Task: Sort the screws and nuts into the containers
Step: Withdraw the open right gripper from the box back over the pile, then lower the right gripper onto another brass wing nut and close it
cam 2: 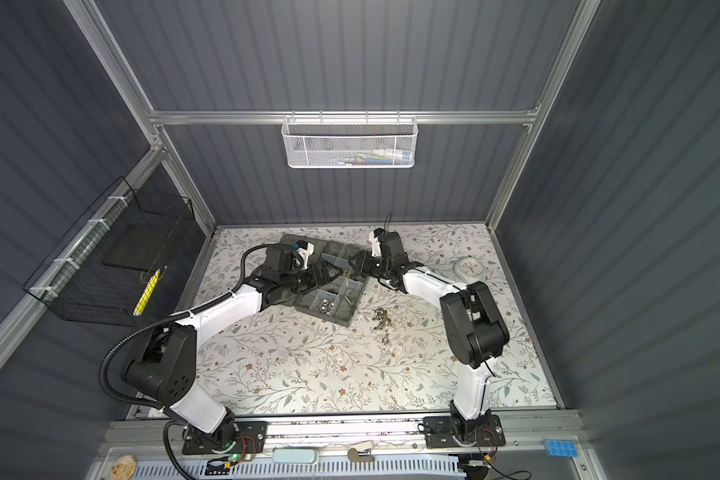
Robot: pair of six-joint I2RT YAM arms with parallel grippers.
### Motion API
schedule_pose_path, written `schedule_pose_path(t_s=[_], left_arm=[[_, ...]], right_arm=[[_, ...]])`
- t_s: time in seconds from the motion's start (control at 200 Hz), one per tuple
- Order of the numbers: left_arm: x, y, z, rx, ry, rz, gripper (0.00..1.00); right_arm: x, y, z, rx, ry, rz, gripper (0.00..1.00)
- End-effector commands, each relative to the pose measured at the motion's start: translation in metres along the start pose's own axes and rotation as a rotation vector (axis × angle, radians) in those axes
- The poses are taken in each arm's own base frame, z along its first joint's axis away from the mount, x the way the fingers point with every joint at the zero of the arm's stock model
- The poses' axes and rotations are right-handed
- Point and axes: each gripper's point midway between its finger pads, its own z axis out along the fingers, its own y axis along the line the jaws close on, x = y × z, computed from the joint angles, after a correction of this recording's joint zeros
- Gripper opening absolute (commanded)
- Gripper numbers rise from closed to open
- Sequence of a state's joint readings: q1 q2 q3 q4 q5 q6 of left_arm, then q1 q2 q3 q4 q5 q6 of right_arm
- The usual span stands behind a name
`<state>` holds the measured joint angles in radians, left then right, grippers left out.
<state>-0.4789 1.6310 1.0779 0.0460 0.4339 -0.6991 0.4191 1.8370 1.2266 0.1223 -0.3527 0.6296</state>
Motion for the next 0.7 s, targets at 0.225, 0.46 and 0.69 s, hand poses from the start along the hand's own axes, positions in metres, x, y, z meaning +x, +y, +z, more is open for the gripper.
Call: schedule_pose_path(t_s=[0.225,0.46,0.69], left_arm=[[0.025,-0.034,0.010,0.050,0.053,0.097,1.00],[0.062,-0.030,0.034,0.053,0.143,0.065,1.00],[0.078,-0.032,0.041,0.047,0.177,0.076,1.00]], right_arm=[[0.054,-0.086,-0.068,0.395,0.172,0.080,0.74],[0.101,-0.115,-0.101,0.525,0.264,0.084,0.76],[0.123,-0.123,-0.095,0.539,0.344,0.072,0.72]])
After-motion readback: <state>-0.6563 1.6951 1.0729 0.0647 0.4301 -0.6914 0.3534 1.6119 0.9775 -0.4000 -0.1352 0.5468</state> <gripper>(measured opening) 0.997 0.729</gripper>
